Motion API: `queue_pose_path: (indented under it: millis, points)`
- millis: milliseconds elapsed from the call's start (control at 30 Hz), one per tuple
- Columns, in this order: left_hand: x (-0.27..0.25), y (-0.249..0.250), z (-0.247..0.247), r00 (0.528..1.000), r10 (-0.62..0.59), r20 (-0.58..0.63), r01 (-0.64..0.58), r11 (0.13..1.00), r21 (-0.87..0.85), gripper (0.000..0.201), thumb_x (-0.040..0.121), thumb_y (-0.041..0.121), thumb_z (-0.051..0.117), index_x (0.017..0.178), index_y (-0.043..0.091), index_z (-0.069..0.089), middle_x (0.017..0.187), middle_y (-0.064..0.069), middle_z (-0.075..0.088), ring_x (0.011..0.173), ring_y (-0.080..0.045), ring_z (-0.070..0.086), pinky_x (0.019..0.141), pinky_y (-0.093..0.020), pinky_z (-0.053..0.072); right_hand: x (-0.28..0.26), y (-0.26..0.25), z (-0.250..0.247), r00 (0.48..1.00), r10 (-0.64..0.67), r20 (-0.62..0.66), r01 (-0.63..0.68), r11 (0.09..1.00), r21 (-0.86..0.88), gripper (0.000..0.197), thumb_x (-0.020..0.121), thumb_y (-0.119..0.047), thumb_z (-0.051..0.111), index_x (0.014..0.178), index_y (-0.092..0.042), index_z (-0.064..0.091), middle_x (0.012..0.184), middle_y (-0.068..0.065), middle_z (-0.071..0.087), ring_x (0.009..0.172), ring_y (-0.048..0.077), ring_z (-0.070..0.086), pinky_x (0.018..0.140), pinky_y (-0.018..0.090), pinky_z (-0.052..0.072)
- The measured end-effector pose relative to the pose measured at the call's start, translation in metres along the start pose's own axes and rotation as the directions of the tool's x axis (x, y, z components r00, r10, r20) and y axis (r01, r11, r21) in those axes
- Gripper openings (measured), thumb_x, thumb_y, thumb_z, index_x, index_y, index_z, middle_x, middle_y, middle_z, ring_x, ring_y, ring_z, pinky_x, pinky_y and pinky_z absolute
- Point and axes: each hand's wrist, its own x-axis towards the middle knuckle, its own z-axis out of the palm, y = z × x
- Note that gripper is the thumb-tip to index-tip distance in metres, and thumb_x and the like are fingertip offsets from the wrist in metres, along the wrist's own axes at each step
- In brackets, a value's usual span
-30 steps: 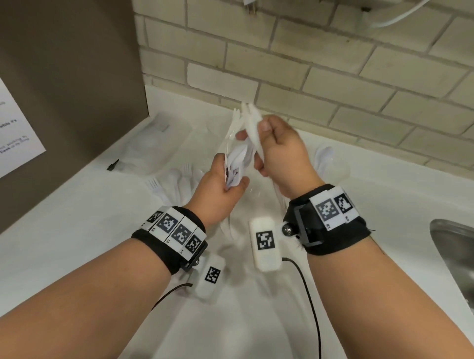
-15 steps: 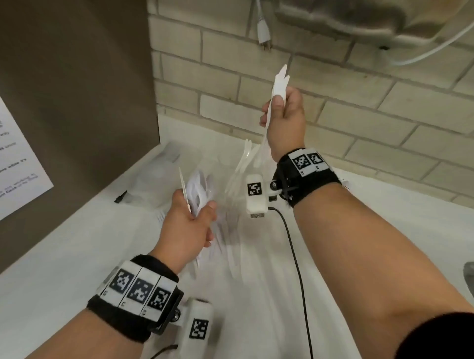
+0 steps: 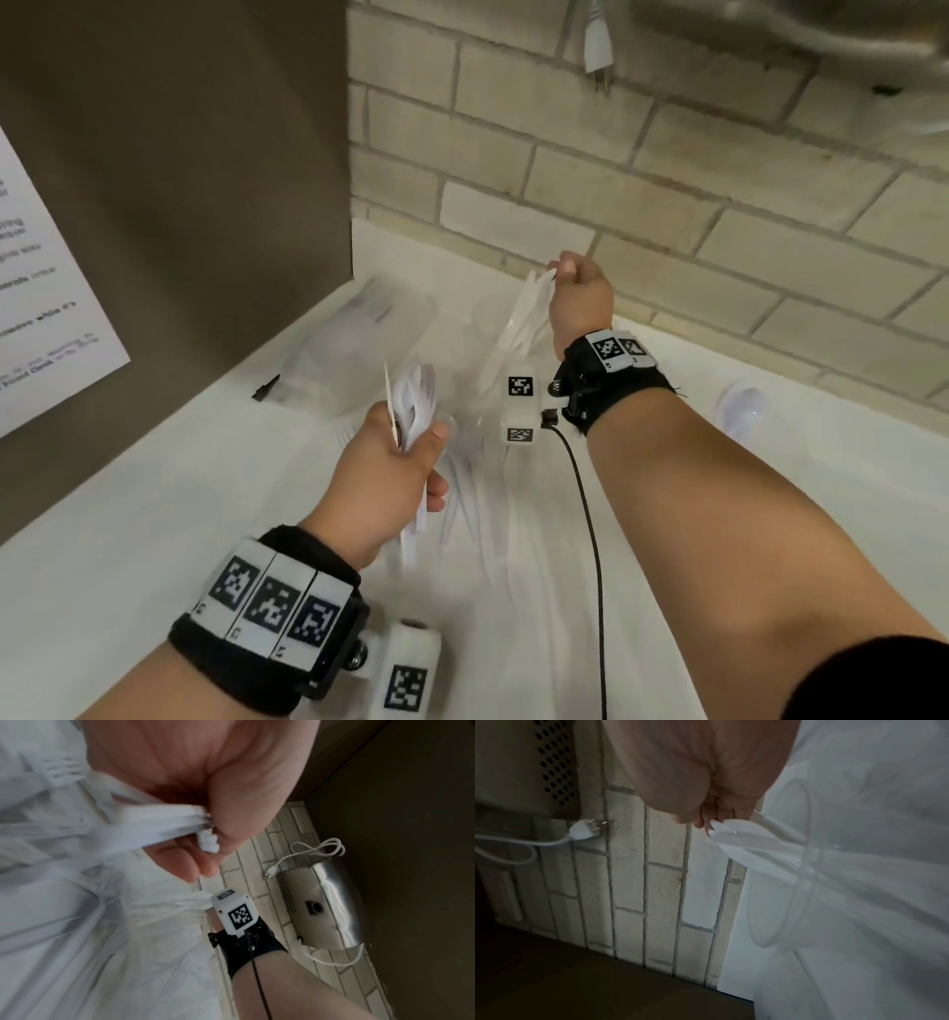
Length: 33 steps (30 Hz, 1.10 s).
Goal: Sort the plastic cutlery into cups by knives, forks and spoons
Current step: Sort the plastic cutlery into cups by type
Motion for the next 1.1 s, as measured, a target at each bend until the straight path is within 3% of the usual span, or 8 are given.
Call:
queue_pose_path:
  millis: [200,300,433,567,767,867,1000,1100]
  points:
    - [-0.006,0.008,0.011,0.998,0.014,0.061,-0.012,0.999,-0.035,0.017,0.095,0.02,0.055,0.108,0.012,0.048,0.082,-0.006,0.061,0.061,-0.014,0.064,0.061,-0.03,0.059,-0.016,-0.037,-0.028,0.985,-0.175,0.003,0.175,0.983,-0.047,0.032,0.101,-0.018,0.042,0.129,-0.011,0.056,0.13,0.005,0.06,0.122,0.017,0.053,0.103,0.025,0.038]
    - [-0.008,0.012,0.015,0.992,0.022,0.121,-0.023,1.0,0.009,0.022,0.095,0.016,0.053,0.115,0.012,0.045,0.086,-0.008,0.059,0.065,-0.018,0.063,0.062,-0.035,0.06,-0.049,-0.061,-0.039,0.971,-0.21,0.117,0.208,0.978,0.029,0.016,0.097,-0.019,0.051,0.101,-0.019,0.066,0.102,0.001,0.068,0.097,0.015,0.062,0.094,0.032,0.05]
    - [-0.009,0.012,0.023,0.98,0.109,0.167,-0.142,0.969,0.202,0.033,0.096,0.015,0.047,0.127,0.018,0.035,0.089,-0.007,0.059,0.064,-0.016,0.06,0.048,-0.022,0.048,-0.115,-0.08,-0.055,0.906,-0.19,0.378,0.253,0.96,-0.123,0.016,0.086,-0.029,0.069,0.079,-0.015,0.07,0.068,-0.006,0.061,0.059,0.002,0.051,0.061,0.015,0.043]
    - [-0.015,0.011,0.033,0.947,0.235,0.219,-0.306,0.867,0.394,0.057,0.096,0.013,0.046,0.146,0.012,0.018,0.111,-0.006,0.056,0.086,-0.02,0.06,0.055,-0.015,0.038,-0.154,-0.068,-0.064,0.875,-0.09,0.475,0.313,0.855,-0.414,0.028,0.075,-0.046,0.075,0.086,-0.021,0.07,0.074,-0.01,0.061,0.066,0.001,0.056,0.06,0.014,0.042]
    - [-0.026,0.009,0.047,0.918,0.296,0.264,-0.391,0.792,0.469,0.064,0.096,0.01,0.047,0.149,0.011,0.013,0.135,-0.015,0.048,0.111,-0.025,0.055,0.077,-0.021,0.037,-0.174,-0.047,-0.078,0.928,-0.094,0.36,0.202,0.94,-0.276,0.008,0.08,-0.022,0.075,0.083,-0.018,0.068,0.07,-0.007,0.057,0.061,0.003,0.051,0.058,0.009,0.041]
    - [-0.028,0.006,0.051,0.914,0.304,0.27,-0.4,0.788,0.467,0.06,0.095,0.011,0.048,0.147,0.012,0.019,0.131,-0.011,0.051,0.106,-0.022,0.056,0.076,-0.02,0.038,-0.175,-0.047,-0.085,0.949,-0.063,0.31,0.131,0.97,-0.205,0.009,0.081,-0.016,0.072,0.077,-0.018,0.064,0.07,-0.012,0.056,0.062,0.001,0.052,0.055,0.005,0.04]
    - [-0.027,0.004,0.053,0.921,0.303,0.247,-0.385,0.811,0.44,0.04,0.095,0.015,0.048,0.133,0.011,0.037,0.093,0.0,0.056,0.07,-0.008,0.055,0.052,-0.013,0.034,-0.168,-0.052,-0.089,0.964,-0.063,0.259,0.102,0.985,-0.138,0.013,0.085,-0.017,0.066,0.077,-0.021,0.057,0.073,-0.004,0.059,0.063,0.011,0.053,0.063,0.027,0.044]
    - [-0.023,0.001,0.048,0.936,0.267,0.231,-0.347,0.818,0.458,0.028,0.096,0.019,0.047,0.122,0.01,0.041,0.085,0.001,0.055,0.067,-0.009,0.055,0.052,-0.017,0.036,-0.152,-0.07,-0.094,0.984,-0.147,0.102,0.146,0.989,0.009,0.016,0.09,-0.013,0.059,0.078,-0.021,0.05,0.072,0.004,0.058,0.055,0.016,0.055,0.055,0.031,0.046]
